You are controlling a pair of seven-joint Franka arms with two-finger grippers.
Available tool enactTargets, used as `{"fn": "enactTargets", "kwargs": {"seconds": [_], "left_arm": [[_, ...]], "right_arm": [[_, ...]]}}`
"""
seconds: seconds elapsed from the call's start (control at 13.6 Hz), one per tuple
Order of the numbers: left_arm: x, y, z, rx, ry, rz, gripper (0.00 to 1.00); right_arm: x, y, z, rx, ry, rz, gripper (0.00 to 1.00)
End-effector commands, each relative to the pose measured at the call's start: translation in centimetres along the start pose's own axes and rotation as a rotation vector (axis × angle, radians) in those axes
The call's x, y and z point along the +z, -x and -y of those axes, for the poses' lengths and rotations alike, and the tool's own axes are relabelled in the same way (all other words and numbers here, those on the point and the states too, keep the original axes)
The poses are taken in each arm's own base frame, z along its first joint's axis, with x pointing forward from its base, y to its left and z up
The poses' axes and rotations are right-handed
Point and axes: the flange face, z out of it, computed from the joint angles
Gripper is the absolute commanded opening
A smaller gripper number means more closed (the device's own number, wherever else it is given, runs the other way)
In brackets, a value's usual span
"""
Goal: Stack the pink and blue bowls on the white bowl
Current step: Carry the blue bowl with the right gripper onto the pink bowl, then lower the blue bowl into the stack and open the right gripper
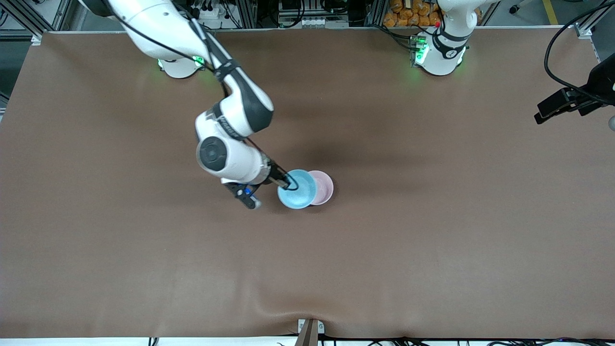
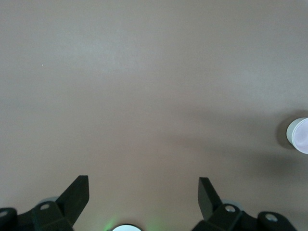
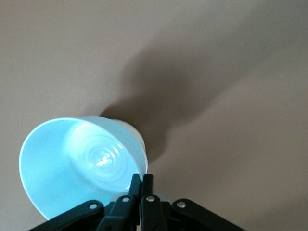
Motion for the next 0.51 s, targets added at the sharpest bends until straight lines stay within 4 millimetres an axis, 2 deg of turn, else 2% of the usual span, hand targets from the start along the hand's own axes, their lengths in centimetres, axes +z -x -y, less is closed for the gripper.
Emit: {"fn": "enactTargets", "kwargs": {"seconds": [0.0,0.07,0.15,0.44], "left_arm": [[0.3,-0.1,0.4,0.008,0.003,-0.020,1.00],[0.6,-0.2,0.4,0.007,0.002,-0.017,1.00],[0.7,-0.1,0.6,0.003,0.000,-0.015,1.00],[1.5,0.0,0.4,0.008,-0.004,0.004,1.00]], "right_arm": [[0.9,1.1,0.8,0.032,-0.035,-0.004,0.00],[2.4,2.1,1.0,0.018,-0.032,-0.008,0.00],[3.2,2.6,1.1,0.010,-0.037,-0.013,0.00],[4.3,3.5,1.2,-0.004,-0.035,-0.017,0.00]]}}
